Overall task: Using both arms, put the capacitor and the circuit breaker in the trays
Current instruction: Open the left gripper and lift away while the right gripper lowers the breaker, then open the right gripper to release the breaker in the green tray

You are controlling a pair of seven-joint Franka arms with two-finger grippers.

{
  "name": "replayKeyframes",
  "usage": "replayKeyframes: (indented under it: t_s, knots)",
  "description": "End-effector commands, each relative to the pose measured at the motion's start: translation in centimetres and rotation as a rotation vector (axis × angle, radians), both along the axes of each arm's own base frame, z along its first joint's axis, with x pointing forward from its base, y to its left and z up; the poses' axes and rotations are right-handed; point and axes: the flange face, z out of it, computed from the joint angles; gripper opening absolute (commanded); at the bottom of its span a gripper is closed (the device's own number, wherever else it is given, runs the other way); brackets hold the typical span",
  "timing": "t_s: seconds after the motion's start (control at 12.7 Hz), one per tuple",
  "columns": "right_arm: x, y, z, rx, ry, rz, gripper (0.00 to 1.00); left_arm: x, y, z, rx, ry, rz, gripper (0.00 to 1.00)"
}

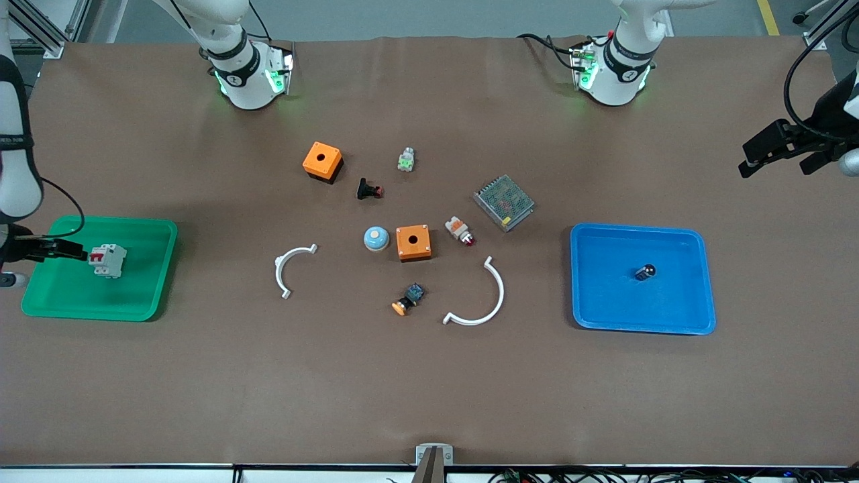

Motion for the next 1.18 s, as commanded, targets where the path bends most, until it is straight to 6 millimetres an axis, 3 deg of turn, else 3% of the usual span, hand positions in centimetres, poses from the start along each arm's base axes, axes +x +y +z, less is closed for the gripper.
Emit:
replayKeyframes:
  t_s: [0.0, 0.16, 0.31, 0.71, 0.87, 1.1]
  knots:
    - [0.9, 5.0, 4.0, -0.009, 0.020, -0.030, 1.00, 0.2, 0.1, 0.6, -0.014, 0.007, 0.005, 0.99]
    - [1.4, 10.0, 6.2, -0.017, 0.040, -0.078, 1.00, 0.2, 0.1, 0.6, -0.014, 0.007, 0.007, 0.99]
    - [1.4, 13.3, 8.3, -0.025, 0.034, -0.089, 1.00, 0.2, 0.1, 0.6, -0.014, 0.007, 0.009, 0.99]
    - [-0.8, 15.5, 13.9, 0.003, 0.054, -0.078, 1.00, 0.1, -0.1, 0.7, -0.012, 0.006, 0.007, 0.99]
    - [-1.0, 17.0, 15.2, 0.008, 0.038, -0.059, 1.00, 0.1, 0.1, 0.7, -0.014, 0.006, 0.008, 1.00]
    - [-0.8, 18.2, 15.4, 0.005, 0.033, -0.058, 1.00, -0.2, 0.1, 0.8, -0.015, 0.007, 0.008, 1.00]
